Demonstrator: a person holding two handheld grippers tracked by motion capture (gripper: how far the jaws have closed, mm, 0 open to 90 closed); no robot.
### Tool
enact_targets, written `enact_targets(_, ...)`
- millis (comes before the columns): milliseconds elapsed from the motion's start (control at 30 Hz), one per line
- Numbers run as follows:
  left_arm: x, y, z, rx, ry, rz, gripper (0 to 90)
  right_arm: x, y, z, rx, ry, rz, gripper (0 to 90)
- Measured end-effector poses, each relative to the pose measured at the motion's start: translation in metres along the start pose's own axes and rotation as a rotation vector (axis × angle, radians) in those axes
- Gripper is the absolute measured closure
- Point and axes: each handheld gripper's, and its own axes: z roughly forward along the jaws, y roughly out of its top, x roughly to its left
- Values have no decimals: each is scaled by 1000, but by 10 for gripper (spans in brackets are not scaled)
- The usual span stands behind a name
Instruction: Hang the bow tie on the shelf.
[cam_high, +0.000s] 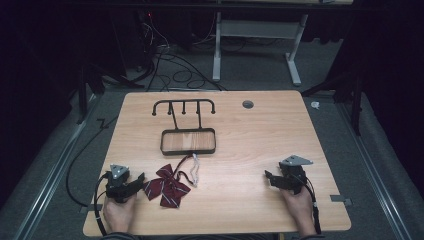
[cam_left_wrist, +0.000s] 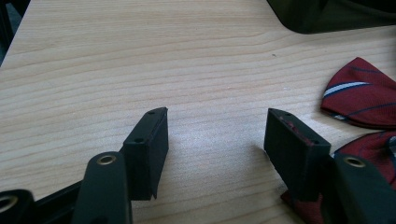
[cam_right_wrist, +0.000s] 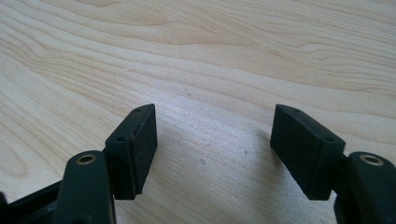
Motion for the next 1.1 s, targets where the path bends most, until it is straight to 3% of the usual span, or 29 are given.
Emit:
enact_targets(200, 0, 0, -1, 1, -11, -5, 403, 0, 0, 0, -1, 1, -1, 332)
enact_targets(500, 0, 1, -12, -39, -30, -34, 404, 0, 0, 0, -2, 0, 0, 332)
enact_targets(733, -6, 4, -19, -41, -42, -15, 414, 0, 0, 0, -2, 1, 1, 332)
enact_targets(800, -11, 8, -22, -36, -48, 17, 420, 0, 0, 0, -2, 1, 1, 332)
enact_targets(867, -14, 9, -23, -34, -55, 23, 428, 0, 0, 0, -2, 0, 1, 332)
enact_targets(967, -19, 12, -26, -46, -80, 52, 431, 0, 0, 0, -2, 1, 1, 332)
enact_targets(1100, -25, 14, -26, -26, -110, 74, 419, 0, 0, 0, -2, 1, 1, 332)
